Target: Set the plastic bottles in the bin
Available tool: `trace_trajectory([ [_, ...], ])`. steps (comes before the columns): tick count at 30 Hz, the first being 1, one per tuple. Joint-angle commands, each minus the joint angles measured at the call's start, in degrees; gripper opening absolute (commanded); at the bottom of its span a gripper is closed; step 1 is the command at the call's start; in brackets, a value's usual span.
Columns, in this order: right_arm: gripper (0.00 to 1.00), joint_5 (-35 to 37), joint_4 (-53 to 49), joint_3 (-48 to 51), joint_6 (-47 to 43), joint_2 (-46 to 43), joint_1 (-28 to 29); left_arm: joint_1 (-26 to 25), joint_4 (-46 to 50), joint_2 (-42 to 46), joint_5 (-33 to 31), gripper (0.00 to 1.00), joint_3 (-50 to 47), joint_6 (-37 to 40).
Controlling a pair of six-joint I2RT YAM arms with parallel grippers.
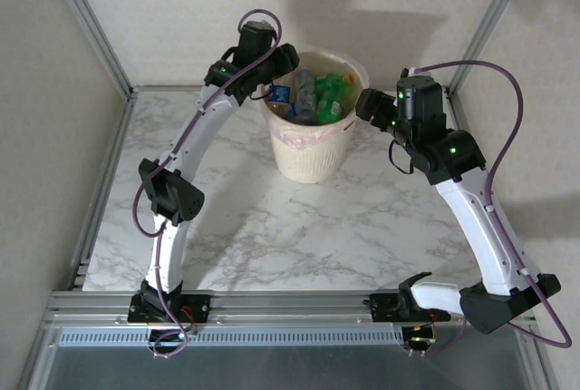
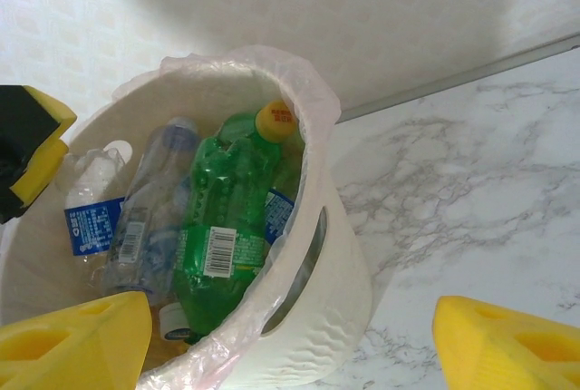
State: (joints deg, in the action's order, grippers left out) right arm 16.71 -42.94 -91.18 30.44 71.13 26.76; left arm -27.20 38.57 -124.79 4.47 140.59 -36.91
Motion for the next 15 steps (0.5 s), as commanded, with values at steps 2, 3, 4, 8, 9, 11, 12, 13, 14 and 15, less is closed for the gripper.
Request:
trace_trajectory([
  [2, 0.81, 1.25, -0.90, -2.03, -1.00, -0.49, -0.73, -0.13, 1.52, -1.33, 2.76, 0.53, 1.70, -0.98],
  [3, 0.81, 1.14, -0.84, -2.08, -0.86, -0.51, -0.75, -0.13, 1.68, -1.25, 2.87, 0.55, 1.83, -0.98],
  [4, 0.81, 1.05, -0.79, -2.08, -0.82, -0.51, -0.72, -0.13, 1.86, -1.05, 2.98, 0.56, 1.91, -0.98],
  [8, 0.81, 0.71, -0.27, -2.07, -0.34, -0.76, -0.78, -0.29, 1.10, 1.34, 2.83, 0.74, 1.99, -1.27],
  [9, 0.82, 0.69, -0.07, -2.02, -0.22, -0.95, -0.82, -0.31, 0.57, 2.22, 3.06, 0.77, 1.94, -1.45],
  [11, 0.83, 0.98, 0.29, -2.08, -0.12, -1.30, -0.83, -0.56, -0.68, 4.25, 3.59, 0.82, 1.89, -1.84],
  [12, 0.84, 1.25, 0.44, -2.08, -0.11, -1.47, -0.82, -0.79, -1.53, 5.35, 4.27, 0.85, 1.89, -1.85],
  [13, 0.85, 1.90, 0.53, -2.08, -0.27, -1.74, -0.77, -0.99, -2.55, 6.54, 5.17, 0.88, 1.94, -1.53],
  [14, 0.86, 2.81, 0.45, -2.08, -0.31, -1.92, -0.83, -1.25, -3.29, 7.68, 5.80, 0.91, 1.95, -1.22],
  [15, 0.88, 4.12, 0.49, -2.16, -0.45, -2.11, -0.82, -1.52, -4.19, 9.10, 6.16, 0.94, 1.75, -0.80],
])
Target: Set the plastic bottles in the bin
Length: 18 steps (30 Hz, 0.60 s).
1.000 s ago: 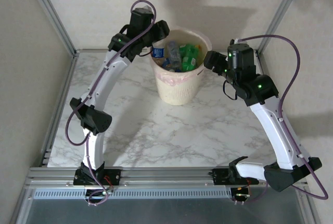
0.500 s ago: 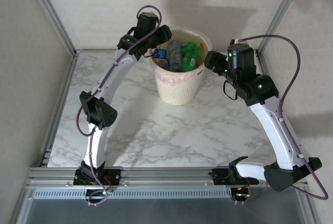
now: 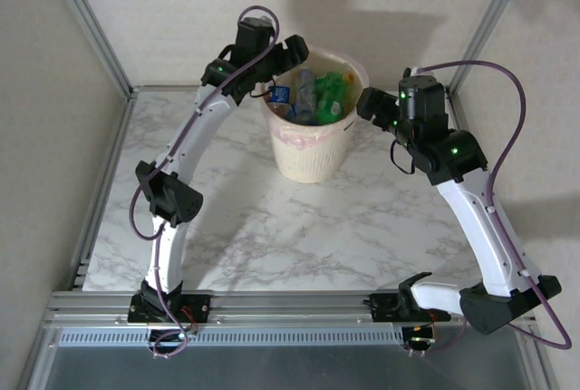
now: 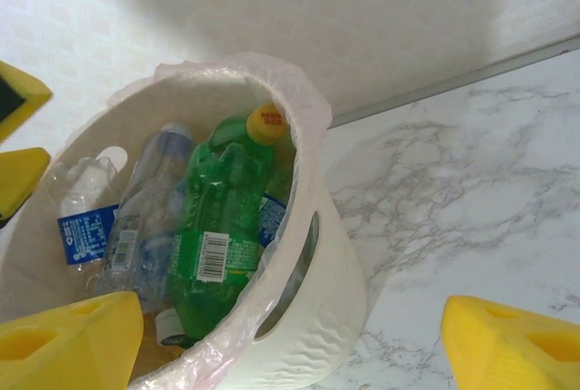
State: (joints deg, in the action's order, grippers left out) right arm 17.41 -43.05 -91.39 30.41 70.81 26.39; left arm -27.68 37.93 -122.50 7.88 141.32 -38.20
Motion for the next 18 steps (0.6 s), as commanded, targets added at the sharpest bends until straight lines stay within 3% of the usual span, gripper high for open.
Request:
trace_trajectory([
  [1, 0.89, 4.94, 0.75, -1.90, -0.53, -2.18, -0.46, -1.35, -4.29, 8.37, 2.78, 0.99, 0.77, 1.02],
  [4, 0.94, 10.01, 2.84, -0.01, -0.62, -4.22, -0.45, -1.72, -6.20, 13.62, 1.84, 0.99, -1.93, 2.10],
  [7, 0.99, 10.70, 9.13, 5.24, -2.46, -7.72, -0.41, -1.67, -8.75, 21.10, -2.98, 0.99, -9.75, 5.19],
  [11, 0.99, 14.70, 20.85, 21.95, 2.98, -17.83, -0.46, -1.34, -16.59, 35.45, -20.52, 1.00, -31.21, 11.17],
  [14, 0.99, 14.26, 37.70, 37.93, -4.35, -27.61, -0.44, -0.29, -26.88, 46.50, -37.40, 0.99, -51.95, 15.75],
  [18, 0.99, 28.11, 35.76, 46.98, -4.29, -24.05, -0.72, 1.72, -40.95, 54.71, -53.49, 0.99, -80.08, 25.24],
])
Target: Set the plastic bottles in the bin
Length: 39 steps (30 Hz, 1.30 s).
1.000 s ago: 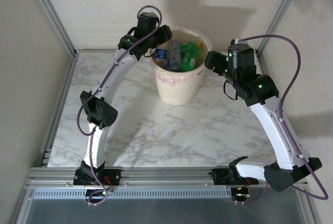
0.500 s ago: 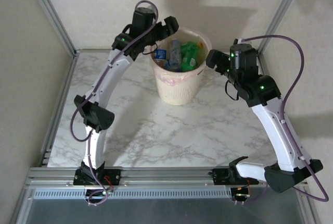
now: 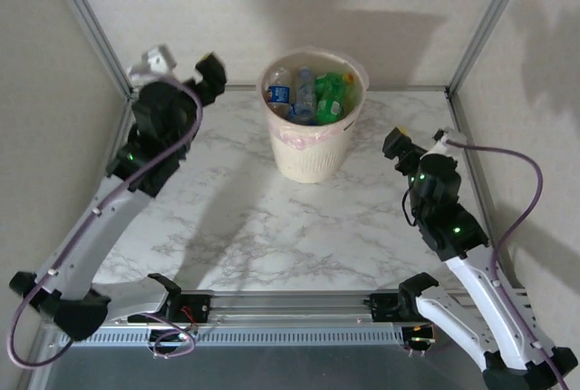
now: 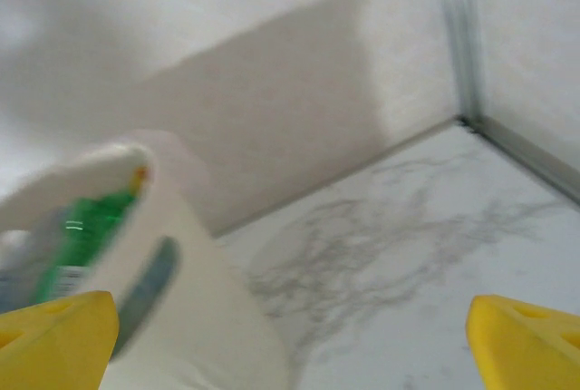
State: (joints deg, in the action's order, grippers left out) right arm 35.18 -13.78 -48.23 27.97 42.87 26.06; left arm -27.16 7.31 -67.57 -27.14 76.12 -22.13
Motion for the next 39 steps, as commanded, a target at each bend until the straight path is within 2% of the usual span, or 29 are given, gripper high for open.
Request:
trace_trajectory([
  [1, 0.99, 11.23, 6.51, 5.04, -2.89, 6.04, -0.78, 1.86, -13.59, 0.84, -20.06, 1.00, -20.27, 10.50],
  [4, 0.99, 16.78, 9.70, 10.23, -3.00, 12.55, -2.35, 7.01, -19.47, 2.35, -21.30, 0.99, -34.25, 7.15],
  [7, 0.99, 22.39, 19.03, 17.62, -2.10, 17.61, -4.61, 11.15, -27.38, 2.04, -22.30, 1.00, -45.24, 3.56],
  [10, 0.99, 26.34, 29.72, 23.69, -1.78, 23.91, -7.97, 11.75, -43.80, 1.18, -17.68, 0.99, -56.03, 9.38],
  [13, 0.99, 29.00, 38.37, 26.33, -2.88, 31.79, -10.76, 12.23, -55.36, -3.87, -15.73, 1.00, -61.86, 12.38],
  [14, 0.99, 27.22, 42.83, 26.61, -6.18, 33.89, -11.85, 12.58, -56.80, -5.40, -15.47, 0.99, -61.81, 13.25],
  [15, 0.99, 24.88, 43.01, 25.76, -6.07, 34.87, -12.56, 13.07, -54.67, -6.15, -13.63, 0.99, -60.53, 12.58],
  [17, 0.99, 19.17, 57.41, 28.07, -12.02, 36.59, -14.13, 14.42, -58.76, -8.63, -9.63, 0.99, -59.92, 14.12],
  [19, 0.99, 7.84, 72.06, 31.21, -19.36, 38.38, -16.38, 15.38, -65.04, -10.98, -6.63, 0.99, -60.30, 15.87],
  [21, 0.99, -4.10, 82.53, 32.74, -25.36, 41.85, -18.17, 16.02, -70.87, -13.77, -5.51, 0.99, -60.26, 17.65],
  [22, 0.99, -10.08, 86.24, 33.15, -26.81, 44.31, -19.36, 16.52, -73.31, -15.75, -4.94, 0.99, -60.27, 18.14],
  [23, 0.99, -13.84, 84.17, 33.03, -25.67, 43.74, -20.38, 17.28, -79.96, -18.86, -4.41, 0.99, -61.56, 18.42],
  [24, 0.99, -18.94, 81.53, 32.52, -24.43, 43.36, -22.69, 17.61, -78.78, -19.34, -3.36, 0.99, -61.04, 18.39],
  [25, 0.99, -20.63, 83.43, 32.97, -24.42, 43.76, -23.72, 19.43, -73.02, -18.51, 0.80, 0.99, -59.16, 16.75],
  [26, 0.99, -22.89, 83.57, 33.15, -24.58, 43.93, -23.80, 20.65, -76.28, -19.01, 3.50, 0.99, -60.11, 16.55],
  [27, 0.99, -24.34, 87.93, 36.03, -25.34, 45.64, -23.87, 21.48, -75.91, -17.93, 5.99, 0.99, -61.17, 15.87],
  [28, 0.99, -22.86, 92.74, 37.09, -25.57, 46.86, -23.90, 23.20, -80.35, -19.01, 10.61, 0.99, -63.41, 15.16],
  [29, 0.99, -23.17, 88.17, 36.40, -24.24, 45.37, -24.29, 23.30, -90.82, -22.17, 11.24, 0.99, -66.45, 16.16],
  [31, 0.99, -23.14, 90.75, 36.78, -24.56, 46.21, -24.41, 23.27, -83.56, -20.07, 10.62, 0.99, -64.97, 15.05],
  [32, 0.99, -23.17, 89.14, 36.59, -24.28, 45.77, -24.41, 22.82, -88.02, -21.67, 9.84, 0.99, -65.62, 16.06],
  [34, 0.99, -23.16, 90.18, 36.79, -24.46, 45.97, -24.48, 22.86, -84.55, -20.53, 9.93, 0.99, -64.96, 15.51],
  [35, 0.99, -23.20, 89.60, 36.71, -24.45, 45.81, -24.43, 22.65, -86.63, -21.25, 9.54, 0.99, -65.27, 15.93],
  [39, 0.99, -23.26, 90.74, 37.09, -24.71, 45.92, -24.44, 21.46, -84.69, -20.96, 7.48, 0.99, -64.64, 16.68],
])
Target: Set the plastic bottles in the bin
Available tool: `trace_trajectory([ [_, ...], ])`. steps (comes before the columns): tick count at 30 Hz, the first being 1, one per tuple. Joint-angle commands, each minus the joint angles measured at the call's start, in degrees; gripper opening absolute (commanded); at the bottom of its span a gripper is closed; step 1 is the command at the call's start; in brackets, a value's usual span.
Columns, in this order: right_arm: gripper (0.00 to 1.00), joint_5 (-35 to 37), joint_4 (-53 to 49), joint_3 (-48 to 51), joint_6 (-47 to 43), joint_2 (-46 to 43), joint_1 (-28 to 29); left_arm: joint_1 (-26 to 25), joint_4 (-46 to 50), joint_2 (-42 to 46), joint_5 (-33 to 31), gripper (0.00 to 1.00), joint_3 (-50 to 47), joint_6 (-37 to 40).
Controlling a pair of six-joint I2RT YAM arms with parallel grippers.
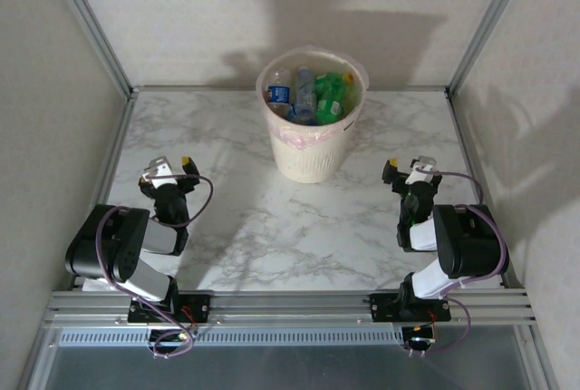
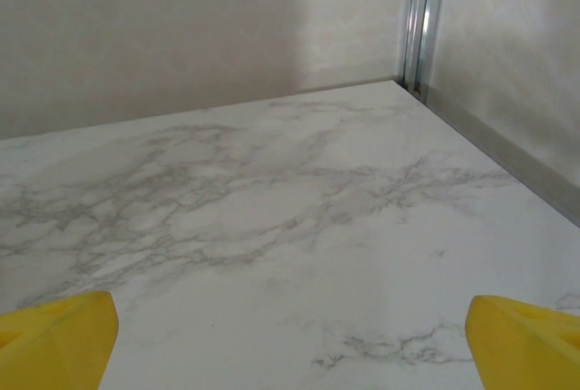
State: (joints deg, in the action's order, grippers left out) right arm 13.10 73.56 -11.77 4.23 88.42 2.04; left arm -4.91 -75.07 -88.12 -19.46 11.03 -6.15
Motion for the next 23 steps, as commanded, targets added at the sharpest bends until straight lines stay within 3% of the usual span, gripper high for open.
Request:
trace_trajectory([
  [1, 0.99, -1.18, 3.45, 0.61, -0.98, 0.39, -0.35, -0.81, -2.30, -0.41, -0.18, 0.99, 0.49, 0.68],
  [16, 0.99, -1.25, 3.18, 0.53, -1.06, 0.35, -0.33, -0.89, -2.33, -0.31, -0.28, 0.99, 0.43, 0.70],
  [23, 0.99, -5.10, 2.15, -0.01, -1.76, 0.35, -0.85, -0.90, -2.32, -0.35, -0.23, 0.99, 0.43, 0.70],
])
